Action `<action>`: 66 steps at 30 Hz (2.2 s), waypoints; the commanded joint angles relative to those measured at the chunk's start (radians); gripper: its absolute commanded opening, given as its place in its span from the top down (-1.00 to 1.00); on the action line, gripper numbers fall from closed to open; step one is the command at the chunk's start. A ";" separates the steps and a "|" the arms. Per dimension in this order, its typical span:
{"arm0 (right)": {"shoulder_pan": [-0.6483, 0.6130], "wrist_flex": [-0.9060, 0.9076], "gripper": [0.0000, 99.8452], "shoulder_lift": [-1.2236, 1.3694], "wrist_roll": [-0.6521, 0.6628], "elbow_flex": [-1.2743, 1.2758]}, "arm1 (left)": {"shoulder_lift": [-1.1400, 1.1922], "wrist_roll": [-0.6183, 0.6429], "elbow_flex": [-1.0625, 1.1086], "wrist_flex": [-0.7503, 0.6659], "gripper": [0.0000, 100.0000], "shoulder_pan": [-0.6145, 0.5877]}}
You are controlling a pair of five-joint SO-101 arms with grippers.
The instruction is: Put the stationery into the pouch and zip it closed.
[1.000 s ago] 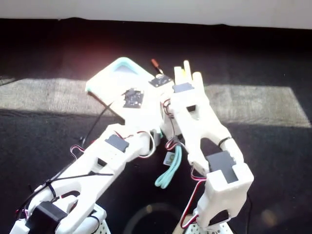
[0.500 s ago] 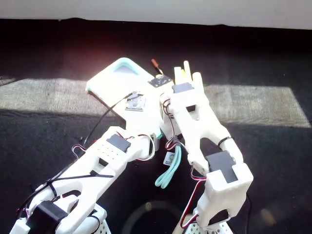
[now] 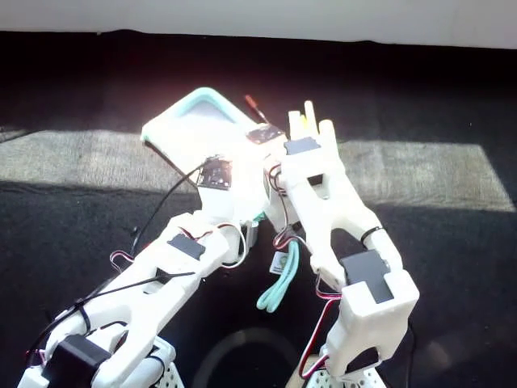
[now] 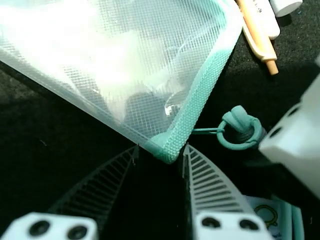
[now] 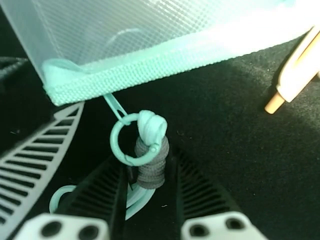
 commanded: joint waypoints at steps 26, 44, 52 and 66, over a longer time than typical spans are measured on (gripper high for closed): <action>-0.176 0.076 0.99 -0.022 0.006 -0.081 | -0.013 -0.032 -0.021 -0.014 0.75 -0.127; -0.180 0.084 0.99 -0.022 0.008 -0.084 | -0.002 -0.020 -0.038 -0.072 0.73 -0.206; -0.180 0.101 0.99 -0.031 0.008 -0.090 | -0.002 -0.021 -0.038 -0.167 0.86 -0.208; -0.176 0.386 0.99 -0.030 0.012 -0.727 | -0.280 -0.015 -0.143 0.158 0.98 -0.317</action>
